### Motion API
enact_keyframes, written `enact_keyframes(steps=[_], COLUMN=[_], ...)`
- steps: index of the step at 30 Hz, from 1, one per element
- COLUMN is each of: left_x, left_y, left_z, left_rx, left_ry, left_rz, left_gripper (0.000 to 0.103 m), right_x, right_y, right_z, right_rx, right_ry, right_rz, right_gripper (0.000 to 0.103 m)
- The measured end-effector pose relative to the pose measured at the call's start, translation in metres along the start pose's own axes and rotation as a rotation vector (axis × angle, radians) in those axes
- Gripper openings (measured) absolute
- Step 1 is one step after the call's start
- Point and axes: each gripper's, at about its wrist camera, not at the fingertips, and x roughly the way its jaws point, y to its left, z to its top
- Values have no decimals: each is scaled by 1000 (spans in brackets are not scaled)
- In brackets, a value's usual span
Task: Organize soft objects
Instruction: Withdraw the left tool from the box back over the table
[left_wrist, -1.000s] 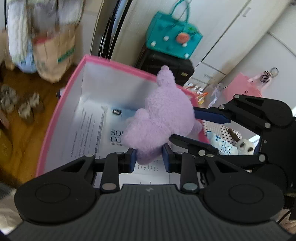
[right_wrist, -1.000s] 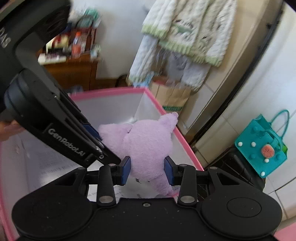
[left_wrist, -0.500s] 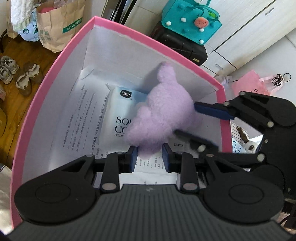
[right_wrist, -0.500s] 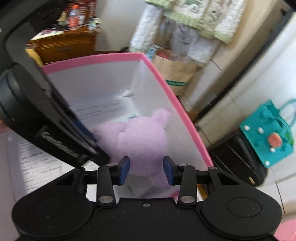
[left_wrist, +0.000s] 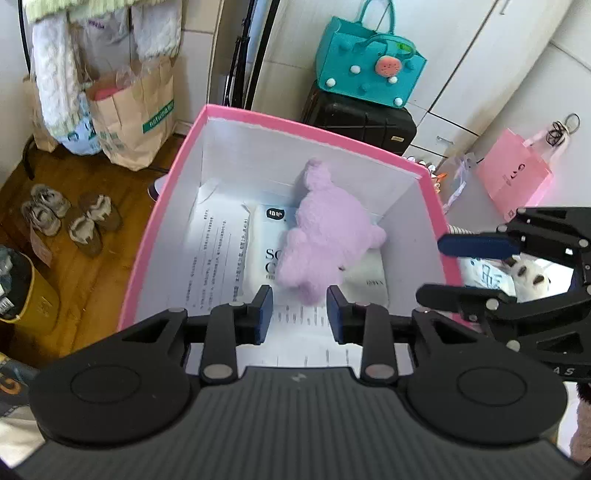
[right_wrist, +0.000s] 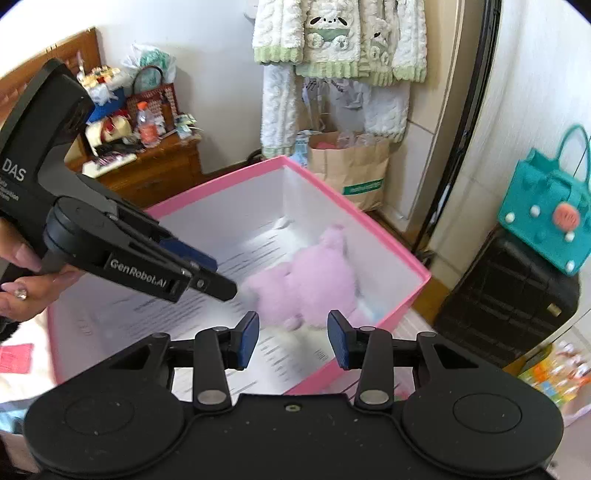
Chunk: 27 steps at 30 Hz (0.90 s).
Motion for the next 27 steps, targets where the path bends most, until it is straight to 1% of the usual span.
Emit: enact_keyframes(steps=[4,10,16,18,20,21,25,27], left_x=[-22,-51,-85,-97,-109,-115,-133,-141], left_y=[-7,-20,-35,-42,-50,-54,-73,-85], left_z=[-8,-21,-36,-43,-49,-52,-67,-76], left_rx=[43,75,114,137,164,179,254,301], left_ry=[-21,-17,-35,-41,-45,-46,-29,-21], left_rz=[14,20,37,38,31,26,-4,-2], left_gripper=[35,39,43,48,51,54,58,63], right_x=[-14,-46,-79,-92,-106,-112,-137,-149], right_y=[9,25,37,42,47,50,59,62], right_z=[-10,-17,-24,-29,-34,-38,-53,-62], right_rx=[17,7,-9,-17,-24,-27,-38,-40], right_ry=[-12,-43,-64,-77,-92,-98,-117,-128], right_rz=[21,14,6,0,-5,-8,-25,-28], right_gripper=[46,47,47,48,52,52,52,52])
